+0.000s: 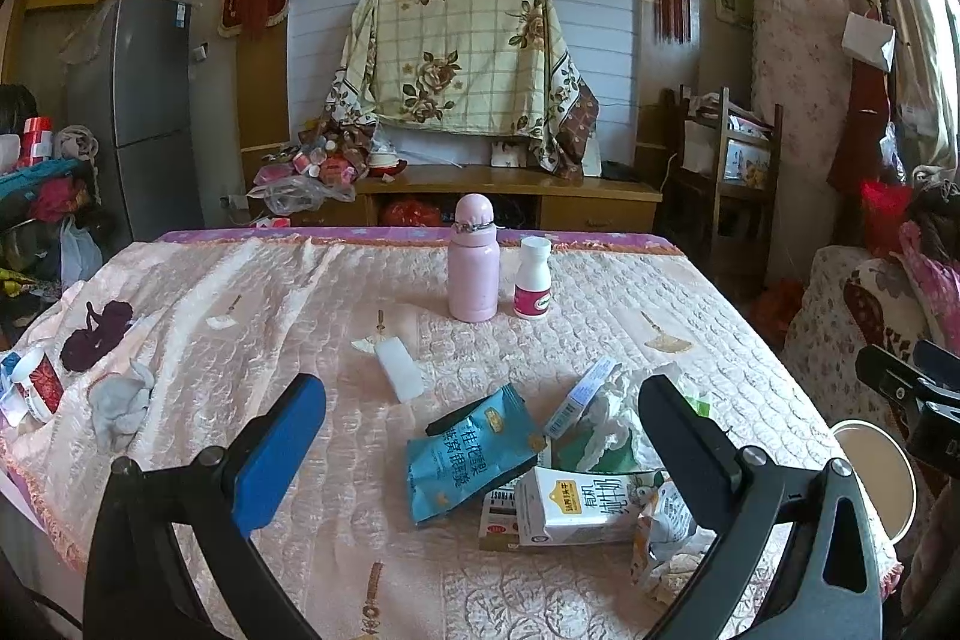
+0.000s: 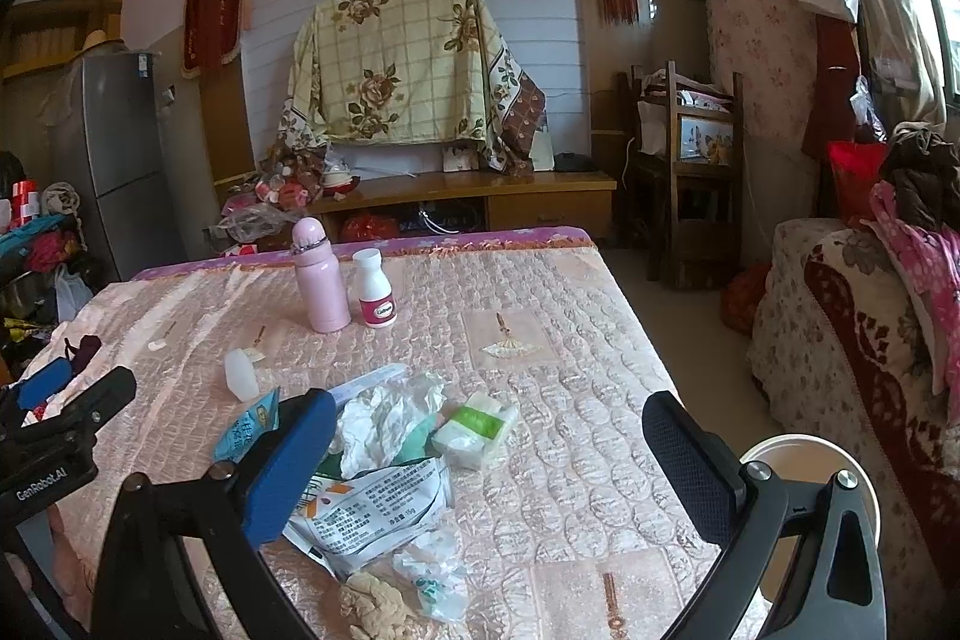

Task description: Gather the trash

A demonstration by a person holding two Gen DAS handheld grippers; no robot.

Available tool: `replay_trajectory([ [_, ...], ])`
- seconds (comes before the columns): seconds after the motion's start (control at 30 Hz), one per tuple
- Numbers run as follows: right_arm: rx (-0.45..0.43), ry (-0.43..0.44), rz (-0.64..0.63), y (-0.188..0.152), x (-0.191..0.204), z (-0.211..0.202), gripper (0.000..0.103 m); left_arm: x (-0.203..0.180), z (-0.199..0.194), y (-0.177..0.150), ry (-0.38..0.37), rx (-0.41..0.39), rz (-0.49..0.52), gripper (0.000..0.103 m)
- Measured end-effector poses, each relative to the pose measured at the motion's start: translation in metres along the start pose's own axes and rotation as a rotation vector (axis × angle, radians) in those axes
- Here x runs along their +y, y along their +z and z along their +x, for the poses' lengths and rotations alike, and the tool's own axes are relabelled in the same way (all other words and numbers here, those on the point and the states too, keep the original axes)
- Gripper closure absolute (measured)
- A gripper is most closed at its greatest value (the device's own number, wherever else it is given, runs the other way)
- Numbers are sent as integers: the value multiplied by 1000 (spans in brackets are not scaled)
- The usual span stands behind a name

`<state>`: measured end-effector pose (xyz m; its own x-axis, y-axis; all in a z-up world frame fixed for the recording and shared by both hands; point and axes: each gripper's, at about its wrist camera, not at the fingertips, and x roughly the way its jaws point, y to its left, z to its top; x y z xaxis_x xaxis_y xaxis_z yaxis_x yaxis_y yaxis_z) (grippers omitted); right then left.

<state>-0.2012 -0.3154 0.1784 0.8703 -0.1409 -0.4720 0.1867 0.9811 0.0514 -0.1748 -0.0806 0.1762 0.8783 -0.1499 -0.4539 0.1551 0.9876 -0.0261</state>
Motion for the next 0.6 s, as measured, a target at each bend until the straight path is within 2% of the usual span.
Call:
replay_trajectory([
  [0.6,14,-20,7,-3,-6,4,0,-7,5,-4,-14,7,19,0],
])
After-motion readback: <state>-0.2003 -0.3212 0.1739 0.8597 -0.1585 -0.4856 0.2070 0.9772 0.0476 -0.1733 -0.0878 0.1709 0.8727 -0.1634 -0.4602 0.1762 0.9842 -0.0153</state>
